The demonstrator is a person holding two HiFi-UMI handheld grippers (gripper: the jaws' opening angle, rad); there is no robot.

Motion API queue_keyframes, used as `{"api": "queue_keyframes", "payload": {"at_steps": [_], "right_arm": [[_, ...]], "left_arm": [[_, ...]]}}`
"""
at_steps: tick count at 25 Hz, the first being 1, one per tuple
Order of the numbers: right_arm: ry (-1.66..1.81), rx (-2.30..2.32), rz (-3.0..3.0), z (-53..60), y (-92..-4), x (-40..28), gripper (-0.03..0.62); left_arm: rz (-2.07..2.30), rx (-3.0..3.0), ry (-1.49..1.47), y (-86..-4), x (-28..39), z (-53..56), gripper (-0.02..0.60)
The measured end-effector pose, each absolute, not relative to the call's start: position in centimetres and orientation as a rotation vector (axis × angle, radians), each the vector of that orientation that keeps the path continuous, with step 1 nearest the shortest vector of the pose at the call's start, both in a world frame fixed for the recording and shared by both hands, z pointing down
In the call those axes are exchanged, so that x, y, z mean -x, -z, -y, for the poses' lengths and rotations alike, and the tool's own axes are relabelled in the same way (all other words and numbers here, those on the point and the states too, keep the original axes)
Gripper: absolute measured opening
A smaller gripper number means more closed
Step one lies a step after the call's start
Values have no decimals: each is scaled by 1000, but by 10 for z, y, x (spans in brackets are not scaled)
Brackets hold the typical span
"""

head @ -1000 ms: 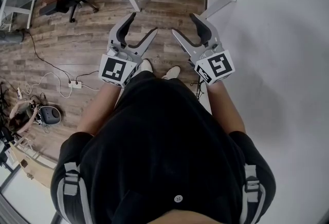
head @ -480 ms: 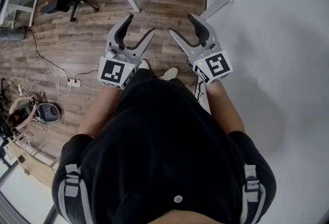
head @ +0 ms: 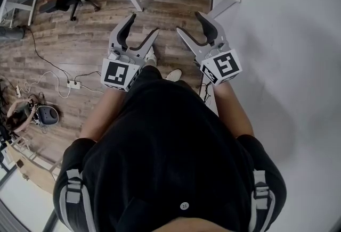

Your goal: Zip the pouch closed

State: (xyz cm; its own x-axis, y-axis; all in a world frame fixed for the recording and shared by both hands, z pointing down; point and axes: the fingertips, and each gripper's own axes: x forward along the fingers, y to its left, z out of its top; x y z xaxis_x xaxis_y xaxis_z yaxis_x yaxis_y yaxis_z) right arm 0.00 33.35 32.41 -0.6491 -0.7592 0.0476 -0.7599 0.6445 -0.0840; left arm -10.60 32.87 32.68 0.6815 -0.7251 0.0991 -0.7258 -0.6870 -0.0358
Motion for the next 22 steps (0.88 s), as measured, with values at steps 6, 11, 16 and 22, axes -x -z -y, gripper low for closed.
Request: {"api": "queue_keyframes", "payload": {"at_steps": [6,11,16,22], "right_arm": [[-160,-1340,2822,-300,-326,-3,278],[-161,-1343,2806,-261,-327,4,278],[-179,-1353,2793,-220,-331,14,276],[-193,-1369,2769,-169,-336,32,273]], "left_arm": [[1215,-2900,-151,-324,104,-291,299],[1199,-2901,-156,-325,111,-250,299],[1167,-2904,-144,-325,117,-207,299],[1120,-2909,-158,-331,134,-156,299]]}}
